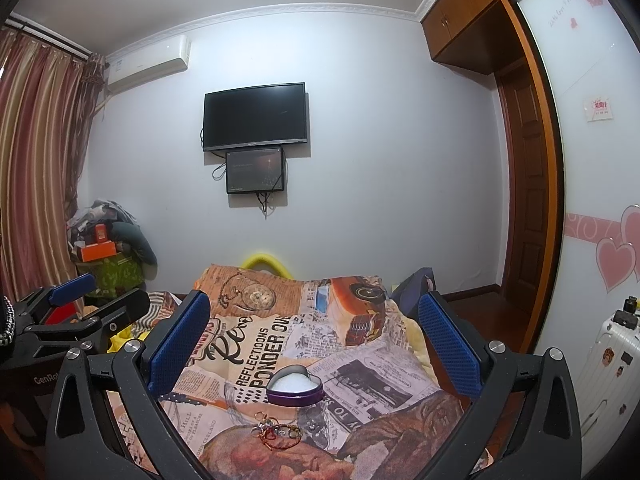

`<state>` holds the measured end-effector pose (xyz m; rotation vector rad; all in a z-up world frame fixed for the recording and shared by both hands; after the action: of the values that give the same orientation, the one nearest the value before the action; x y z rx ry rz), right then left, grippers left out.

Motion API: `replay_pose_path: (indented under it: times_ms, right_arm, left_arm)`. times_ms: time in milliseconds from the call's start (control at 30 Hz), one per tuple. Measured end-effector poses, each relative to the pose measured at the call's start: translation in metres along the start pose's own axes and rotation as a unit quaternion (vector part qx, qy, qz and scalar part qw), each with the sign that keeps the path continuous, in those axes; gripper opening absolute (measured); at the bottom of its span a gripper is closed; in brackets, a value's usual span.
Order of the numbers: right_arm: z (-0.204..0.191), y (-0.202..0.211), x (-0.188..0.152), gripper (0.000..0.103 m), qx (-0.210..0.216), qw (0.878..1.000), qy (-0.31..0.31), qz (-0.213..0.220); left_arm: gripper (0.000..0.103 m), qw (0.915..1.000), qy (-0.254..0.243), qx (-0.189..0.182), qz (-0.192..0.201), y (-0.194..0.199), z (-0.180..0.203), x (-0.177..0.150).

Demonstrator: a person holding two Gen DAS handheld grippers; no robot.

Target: Organize jewelry

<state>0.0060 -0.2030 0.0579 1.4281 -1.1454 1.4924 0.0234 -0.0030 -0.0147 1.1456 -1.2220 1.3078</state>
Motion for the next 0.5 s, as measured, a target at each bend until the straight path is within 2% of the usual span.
replay_pose_path:
  times_ms: [500]
  right_arm:
    - [0.003, -0.008, -0.009, 0.103, 0.0, 1.0, -0.004, -0.016]
  left_arm:
    - [0.103, 0.9998, -0.007, 0.001, -0.017, -0.012, 0.002, -0.008]
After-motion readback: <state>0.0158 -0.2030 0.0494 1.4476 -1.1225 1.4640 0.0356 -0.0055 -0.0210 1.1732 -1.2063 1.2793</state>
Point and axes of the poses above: each gripper's, at about its wrist camera, not at the fingertips, and y roughly against the way its jaws point, z to its right, x to its top, the point moved 1 cm from there along -y, roughly the way its jaws point, and after that the axes turned 15 degrees about z, right-handed, at the moved point
